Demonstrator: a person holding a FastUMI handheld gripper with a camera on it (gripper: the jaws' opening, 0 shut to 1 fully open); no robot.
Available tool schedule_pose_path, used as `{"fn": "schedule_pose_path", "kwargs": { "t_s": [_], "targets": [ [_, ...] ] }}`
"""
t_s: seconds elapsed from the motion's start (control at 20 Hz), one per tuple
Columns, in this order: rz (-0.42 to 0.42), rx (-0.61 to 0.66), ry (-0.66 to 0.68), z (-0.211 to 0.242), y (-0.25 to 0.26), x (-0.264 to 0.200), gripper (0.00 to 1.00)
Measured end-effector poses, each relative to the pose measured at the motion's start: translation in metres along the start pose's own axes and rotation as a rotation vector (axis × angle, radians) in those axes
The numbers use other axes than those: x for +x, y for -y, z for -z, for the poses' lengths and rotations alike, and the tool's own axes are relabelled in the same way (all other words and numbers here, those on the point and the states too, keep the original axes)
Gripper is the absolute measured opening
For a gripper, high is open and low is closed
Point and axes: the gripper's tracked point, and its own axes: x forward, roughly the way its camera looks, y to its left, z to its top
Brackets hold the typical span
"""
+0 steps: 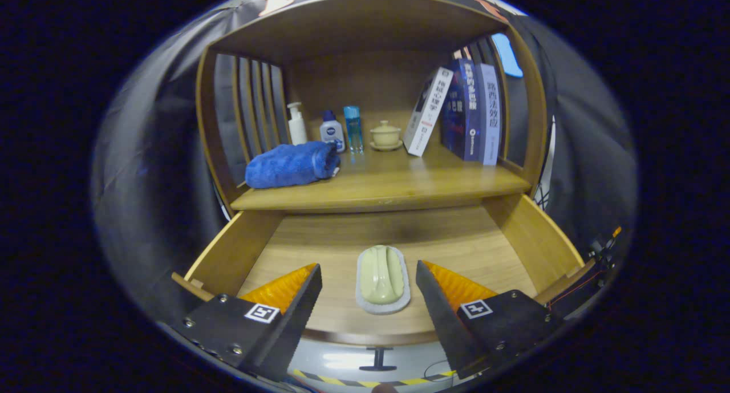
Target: Pull open the drawer, take out the items inside it, and place them on the countertop above the cabinet.
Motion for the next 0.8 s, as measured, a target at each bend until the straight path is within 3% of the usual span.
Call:
{"fn": "schedule_pose_path", "kwargs": {
  "t_s": [0.15,0.25,0.35,0.45,0.6,0.7,0.75,0.8],
  "targets": [
    [0.042,-0.023,-0.084,0.004,0.007,0.025,1.00],
    [0.115,-0.041,-0.204,0.018,0.017,0.034,0.98],
    [0.025,-0.055,-0.310,0.039,0.001,0.046,0.96],
    [0.009,-0.060,-0.391,0.059,-0.002,0.056,0.84],
    [0.051,-0.085,-0.309,0.038,0.007,0.066,0.64],
    [0.052,-0.087,-0.331,0.044,0.005,0.074,0.51],
    [0.062,-0.075,-0.314,0.043,0.007,0.071,0.51],
    [0.069,-0.062,-0.296,0.040,0.008,0.073,0.22]
  ]
}}
